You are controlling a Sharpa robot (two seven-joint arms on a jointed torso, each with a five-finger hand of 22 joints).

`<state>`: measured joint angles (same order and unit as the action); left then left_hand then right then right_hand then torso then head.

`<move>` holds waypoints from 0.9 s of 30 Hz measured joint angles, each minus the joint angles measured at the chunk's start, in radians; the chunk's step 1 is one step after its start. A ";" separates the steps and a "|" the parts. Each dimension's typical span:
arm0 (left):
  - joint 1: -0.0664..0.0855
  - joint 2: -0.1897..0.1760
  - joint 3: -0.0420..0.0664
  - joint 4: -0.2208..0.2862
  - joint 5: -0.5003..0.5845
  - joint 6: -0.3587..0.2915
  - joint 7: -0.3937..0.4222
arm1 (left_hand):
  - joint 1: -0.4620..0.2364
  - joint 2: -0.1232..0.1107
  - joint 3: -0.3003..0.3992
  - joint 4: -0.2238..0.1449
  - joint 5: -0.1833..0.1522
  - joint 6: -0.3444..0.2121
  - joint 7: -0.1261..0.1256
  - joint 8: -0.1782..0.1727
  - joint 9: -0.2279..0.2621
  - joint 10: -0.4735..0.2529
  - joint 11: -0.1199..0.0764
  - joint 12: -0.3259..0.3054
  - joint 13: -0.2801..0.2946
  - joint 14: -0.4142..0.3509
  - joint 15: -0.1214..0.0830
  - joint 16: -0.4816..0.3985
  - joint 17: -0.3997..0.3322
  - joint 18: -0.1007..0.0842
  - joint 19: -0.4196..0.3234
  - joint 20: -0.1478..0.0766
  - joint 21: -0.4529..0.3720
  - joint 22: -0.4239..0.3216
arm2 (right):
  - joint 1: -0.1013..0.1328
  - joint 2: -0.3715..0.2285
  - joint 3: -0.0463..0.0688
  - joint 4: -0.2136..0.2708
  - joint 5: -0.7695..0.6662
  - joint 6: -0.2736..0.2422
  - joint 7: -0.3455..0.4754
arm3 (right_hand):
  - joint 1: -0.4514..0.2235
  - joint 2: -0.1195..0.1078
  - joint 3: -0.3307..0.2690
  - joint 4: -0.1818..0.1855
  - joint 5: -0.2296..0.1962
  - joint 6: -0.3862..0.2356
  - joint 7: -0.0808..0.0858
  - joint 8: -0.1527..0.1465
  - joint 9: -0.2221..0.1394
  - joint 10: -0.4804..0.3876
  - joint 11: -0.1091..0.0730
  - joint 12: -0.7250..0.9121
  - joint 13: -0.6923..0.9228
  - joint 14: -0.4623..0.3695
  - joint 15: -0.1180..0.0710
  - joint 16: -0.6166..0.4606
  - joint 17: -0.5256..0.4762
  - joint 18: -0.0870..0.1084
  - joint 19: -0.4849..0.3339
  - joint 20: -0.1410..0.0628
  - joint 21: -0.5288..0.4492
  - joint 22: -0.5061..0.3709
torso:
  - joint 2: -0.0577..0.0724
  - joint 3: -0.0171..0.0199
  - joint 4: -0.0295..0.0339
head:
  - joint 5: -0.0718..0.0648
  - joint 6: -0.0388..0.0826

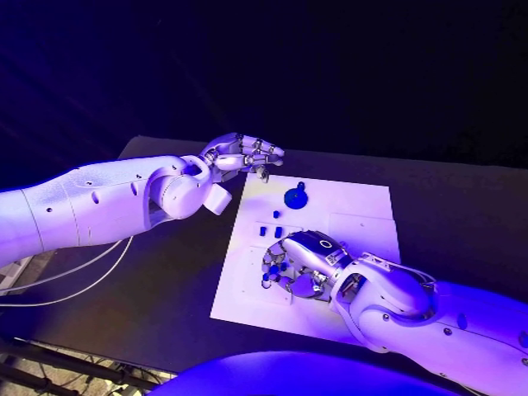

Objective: Assemble the parts on the task board

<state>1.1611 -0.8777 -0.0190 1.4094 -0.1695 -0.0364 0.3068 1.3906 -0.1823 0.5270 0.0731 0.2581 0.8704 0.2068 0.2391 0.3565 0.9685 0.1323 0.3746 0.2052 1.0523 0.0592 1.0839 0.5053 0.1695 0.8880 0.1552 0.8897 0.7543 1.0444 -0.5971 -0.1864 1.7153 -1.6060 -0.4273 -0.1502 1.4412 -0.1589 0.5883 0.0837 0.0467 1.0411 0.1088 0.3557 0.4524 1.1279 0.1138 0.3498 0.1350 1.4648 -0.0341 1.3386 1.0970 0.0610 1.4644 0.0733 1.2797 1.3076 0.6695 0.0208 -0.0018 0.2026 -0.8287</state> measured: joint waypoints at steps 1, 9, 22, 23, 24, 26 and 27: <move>0.000 0.000 0.000 0.000 0.000 0.000 0.000 | 0.000 0.000 0.000 0.000 0.000 0.000 0.000 0.000 0.000 0.000 0.000 0.000 0.000 0.000 0.000 0.000 0.000 0.000 0.000 0.000 0.000 0.000 | -0.001 0.001 0.000 -0.002 -0.001 0.003 0.000 | 0.000 0.000 0.000 0.000 0.000 0.000 0.000 0.000 0.000 0.000 0.000 0.000 0.000 0.000 0.000 0.000 0.000 0.000 0.000 0.000 0.000 0.000 | 0.000 0.0000 0.0000 | 0.000 -0.001; 0.000 0.000 0.000 0.000 0.000 0.000 0.000 | 0.000 0.000 0.000 0.000 0.000 0.000 0.000 0.000 0.000 0.000 0.000 0.000 0.000 0.000 0.000 0.000 0.000 0.000 0.000 0.000 0.000 0.000 | -0.006 0.007 -0.002 -0.008 -0.008 0.024 0.000 | 0.001 0.001 0.000 0.000 0.000 -0.003 0.003 0.000 0.000 0.000 0.000 0.000 0.000 0.000 0.000 0.000 0.000 0.000 0.000 0.000 0.000 0.000 | 0.000 0.0000 0.0006 | 0.003 -0.004; 0.000 0.000 0.000 -0.001 0.000 0.000 0.000 | 0.000 0.000 0.000 0.000 0.000 0.000 0.000 0.000 0.000 0.000 0.000 0.000 0.001 0.000 0.000 0.000 -0.001 0.000 0.000 0.000 0.000 -0.002 | -0.008 0.009 -0.002 -0.011 -0.018 0.055 -0.004 | 0.001 0.001 0.001 -0.001 -0.001 -0.005 0.002 0.003 0.002 0.000 0.000 -0.003 0.001 0.000 0.000 0.000 0.000 0.000 0.000 0.000 0.000 0.000 | 0.000 -0.0006 0.0004 | 0.005 -0.010; 0.000 0.000 0.000 -0.001 0.000 0.000 0.000 | 0.000 0.000 0.000 0.000 0.000 0.000 0.000 0.000 0.000 0.000 0.000 0.000 0.001 0.000 0.000 0.000 -0.001 0.000 0.000 0.000 0.000 -0.002 | -0.008 0.010 -0.002 -0.011 -0.019 0.057 -0.005 | 0.000 0.002 0.001 -0.001 -0.001 -0.005 0.002 0.003 0.002 0.000 0.000 -0.003 0.001 0.000 0.000 0.000 0.000 0.000 0.000 0.000 0.000 0.000 | 0.000 -0.0006 0.0004 | 0.005 -0.011; 0.000 0.000 0.000 -0.001 0.000 0.000 0.000 | 0.000 0.000 0.000 0.000 0.000 0.000 0.000 0.000 0.000 0.000 0.000 0.000 0.001 0.000 0.000 0.000 -0.001 0.000 0.000 0.000 0.000 -0.002 | -0.008 0.011 -0.002 -0.011 -0.021 0.060 -0.006 | 0.000 0.003 0.001 -0.001 -0.001 -0.005 0.002 0.003 0.002 0.000 0.000 -0.004 0.001 0.000 0.000 0.000 0.000 0.000 0.000 0.000 0.000 0.000 | 0.000 -0.0006 0.0004 | 0.005 -0.011; 0.000 -0.001 0.000 -0.001 0.000 0.000 0.000 | 0.000 0.000 0.000 0.000 0.000 0.000 0.000 0.000 0.000 0.000 0.000 0.000 0.001 0.000 0.000 0.000 -0.001 0.000 0.000 0.000 0.000 -0.002 | -0.008 0.012 -0.001 -0.012 -0.026 0.065 -0.010 | -0.002 0.004 0.001 -0.001 -0.001 -0.005 0.002 0.003 0.002 0.004 0.004 -0.006 0.001 0.000 0.000 0.000 -0.002 0.000 0.000 0.000 -0.004 0.000 | 0.000 -0.0008 0.0005 | 0.005 -0.011; 0.000 -0.001 0.000 -0.001 0.000 0.000 0.000 | 0.000 0.000 0.000 0.000 0.000 0.000 0.000 0.000 0.000 0.000 0.000 0.000 0.001 0.000 0.000 0.000 -0.001 0.000 0.000 0.000 0.000 -0.002 | -0.007 0.012 -0.001 -0.012 -0.028 0.067 -0.012 | -0.002 0.004 0.001 -0.001 -0.002 -0.006 0.002 0.003 0.003 0.004 0.004 -0.006 0.001 0.000 0.000 0.000 -0.002 0.000 0.000 0.000 -0.004 0.000 | 0.000 -0.0008 0.0005 | 0.005 -0.011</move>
<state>1.1611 -0.8783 -0.0189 1.4084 -0.1696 -0.0364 0.3069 1.3906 -0.1823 0.5270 0.0731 0.2581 0.8704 0.2068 0.2391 0.3565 0.9686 0.1323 0.3746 0.2059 1.0524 0.0592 1.0839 0.5045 0.1695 0.8880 0.1552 0.8897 0.7527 1.0369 -0.5850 -0.1874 1.7037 -1.6338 -0.3608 -0.1617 1.4395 -0.1549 0.5895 0.0823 0.0446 1.0356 0.1104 0.3589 0.4554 1.1314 0.1173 0.3434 0.1363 1.4649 -0.0340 1.3385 1.0954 0.0610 1.4644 0.0734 1.2759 1.3073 0.6692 0.0200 -0.0013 0.2080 -0.8395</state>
